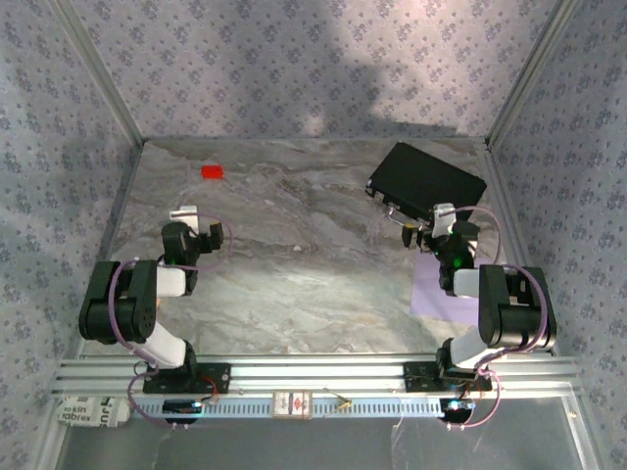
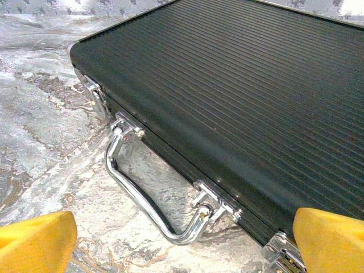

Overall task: Fold a paper plane with a square sheet of paper (pick it up from the middle)
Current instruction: Move the square sheet of paper to the center of the table.

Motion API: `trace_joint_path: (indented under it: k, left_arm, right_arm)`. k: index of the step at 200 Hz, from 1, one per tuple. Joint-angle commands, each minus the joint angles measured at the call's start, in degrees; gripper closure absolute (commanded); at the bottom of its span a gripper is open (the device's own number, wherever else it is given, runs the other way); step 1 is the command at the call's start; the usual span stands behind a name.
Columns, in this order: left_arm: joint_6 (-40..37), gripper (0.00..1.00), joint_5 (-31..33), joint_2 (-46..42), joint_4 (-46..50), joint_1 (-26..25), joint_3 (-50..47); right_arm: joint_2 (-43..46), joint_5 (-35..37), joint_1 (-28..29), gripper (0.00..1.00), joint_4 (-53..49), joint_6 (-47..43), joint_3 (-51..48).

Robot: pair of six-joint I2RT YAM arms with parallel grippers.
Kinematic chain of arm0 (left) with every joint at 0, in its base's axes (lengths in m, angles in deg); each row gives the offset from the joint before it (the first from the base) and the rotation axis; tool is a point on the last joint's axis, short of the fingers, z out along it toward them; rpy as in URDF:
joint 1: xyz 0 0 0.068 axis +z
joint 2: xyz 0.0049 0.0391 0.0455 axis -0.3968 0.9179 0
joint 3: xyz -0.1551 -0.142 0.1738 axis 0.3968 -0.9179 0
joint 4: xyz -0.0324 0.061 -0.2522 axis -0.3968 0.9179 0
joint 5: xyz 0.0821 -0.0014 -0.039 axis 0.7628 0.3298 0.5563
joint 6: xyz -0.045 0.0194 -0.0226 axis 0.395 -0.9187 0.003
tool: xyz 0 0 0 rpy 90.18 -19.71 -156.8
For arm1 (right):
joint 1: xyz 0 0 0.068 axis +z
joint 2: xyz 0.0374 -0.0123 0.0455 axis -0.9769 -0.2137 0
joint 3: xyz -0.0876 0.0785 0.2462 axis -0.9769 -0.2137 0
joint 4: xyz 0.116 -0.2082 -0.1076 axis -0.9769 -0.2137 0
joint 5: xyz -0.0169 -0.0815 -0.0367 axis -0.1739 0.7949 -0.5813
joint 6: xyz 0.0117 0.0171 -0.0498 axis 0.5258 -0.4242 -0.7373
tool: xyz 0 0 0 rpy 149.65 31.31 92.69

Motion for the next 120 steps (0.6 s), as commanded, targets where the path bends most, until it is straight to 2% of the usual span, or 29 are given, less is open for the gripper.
trace_joint_path:
  k: [1,120]
  left_arm:
    - [-0.5,0.00,-1.2,-0.7,-1.1,0.2,0.7]
    - [-0.3,0.00,-1.2,-0.7,-1.0,0.5,0.8]
  right_arm:
    - [-0.4,-0.8,0.0,0.01,-0.4,-0.7,-0.4]
    - [-0.5,-1.5,-0.7,0.01,-0.4,-0.1,-0.2]
